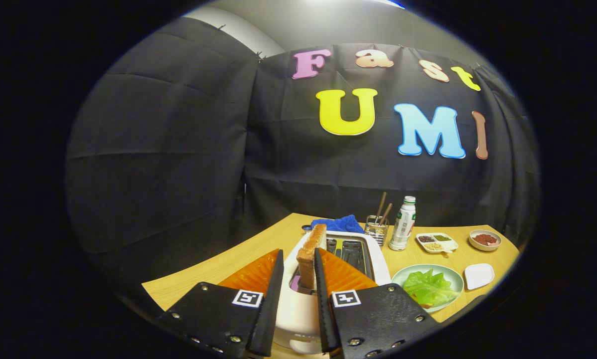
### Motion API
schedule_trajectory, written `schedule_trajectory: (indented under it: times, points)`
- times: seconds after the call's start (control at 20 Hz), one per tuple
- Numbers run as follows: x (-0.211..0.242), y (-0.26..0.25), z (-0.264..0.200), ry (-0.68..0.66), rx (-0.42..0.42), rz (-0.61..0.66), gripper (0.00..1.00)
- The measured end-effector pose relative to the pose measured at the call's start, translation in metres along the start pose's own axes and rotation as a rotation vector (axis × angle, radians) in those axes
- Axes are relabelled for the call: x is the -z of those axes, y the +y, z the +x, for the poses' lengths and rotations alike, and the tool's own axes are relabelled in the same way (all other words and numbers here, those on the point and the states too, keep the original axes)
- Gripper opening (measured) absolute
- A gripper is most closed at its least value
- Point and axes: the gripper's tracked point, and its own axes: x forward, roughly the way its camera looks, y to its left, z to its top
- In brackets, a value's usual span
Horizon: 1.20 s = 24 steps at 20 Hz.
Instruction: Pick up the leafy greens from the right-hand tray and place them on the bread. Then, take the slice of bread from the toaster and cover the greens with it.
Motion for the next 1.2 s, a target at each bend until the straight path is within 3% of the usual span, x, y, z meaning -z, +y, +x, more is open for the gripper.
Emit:
schedule_trajectory:
  times: [0.15,0.2,0.25,0.35,0.55,0.6,1.2]
  points:
    - [0.01,-0.003,0.01,0.031,0.046,0.006,0.36]
    - [0.007,-0.006,0.01,0.032,0.051,0.009,0.29]
    - [0.009,-0.008,0.014,0.026,0.056,0.002,0.28]
    - [0.004,-0.005,0.014,0.025,0.037,0.036,0.12]
    - [0.001,-0.01,0.014,0.018,0.021,0.057,0.11]
    - [-0.001,-0.007,0.018,0.008,0.012,0.039,0.03]
    - [-0.025,-0.014,0.008,-0.017,-0.019,0.061,0.03]
